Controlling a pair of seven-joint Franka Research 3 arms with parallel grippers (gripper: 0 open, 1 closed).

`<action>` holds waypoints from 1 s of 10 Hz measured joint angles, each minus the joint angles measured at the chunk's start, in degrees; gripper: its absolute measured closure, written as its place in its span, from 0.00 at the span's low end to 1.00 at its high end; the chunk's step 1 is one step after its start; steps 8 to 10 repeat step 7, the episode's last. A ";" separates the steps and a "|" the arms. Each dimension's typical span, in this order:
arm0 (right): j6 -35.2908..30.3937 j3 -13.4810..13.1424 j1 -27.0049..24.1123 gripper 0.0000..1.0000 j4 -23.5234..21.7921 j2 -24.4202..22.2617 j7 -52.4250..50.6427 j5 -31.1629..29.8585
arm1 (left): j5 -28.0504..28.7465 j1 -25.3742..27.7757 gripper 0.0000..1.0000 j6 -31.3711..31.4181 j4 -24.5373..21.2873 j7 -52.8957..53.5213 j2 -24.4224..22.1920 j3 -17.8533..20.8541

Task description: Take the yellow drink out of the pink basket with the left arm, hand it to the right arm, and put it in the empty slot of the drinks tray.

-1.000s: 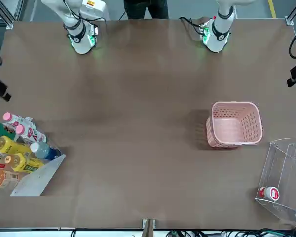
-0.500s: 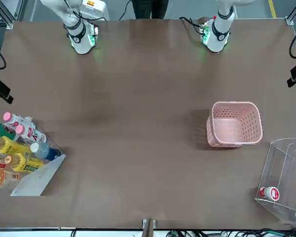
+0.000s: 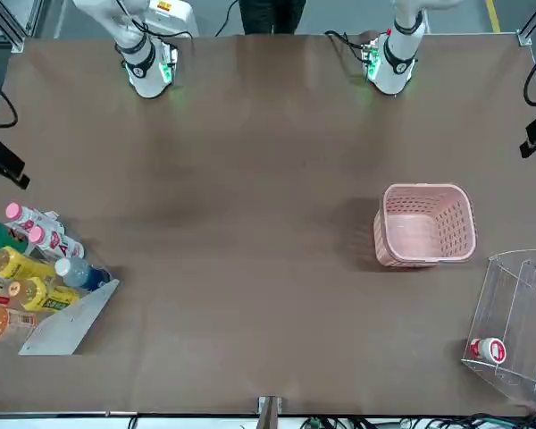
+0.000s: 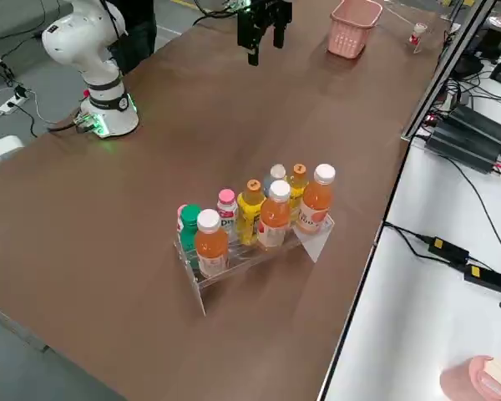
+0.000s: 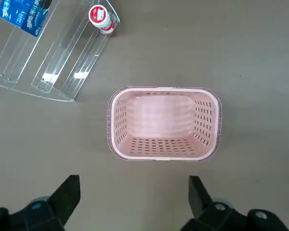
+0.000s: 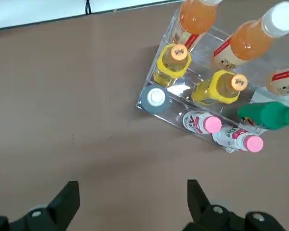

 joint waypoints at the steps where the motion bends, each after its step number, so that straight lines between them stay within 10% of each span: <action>1: -1.42 -0.06 -0.02 0.01 0.00 -0.15 -0.01 0.00 | 0.00 0.36 0.00 0.00 0.00 0.00 0.00 0.01; 10: -2.44 -0.05 -0.02 0.01 0.38 -0.60 -0.01 0.00 | 0.00 0.98 0.00 0.00 0.00 0.00 0.00 -0.01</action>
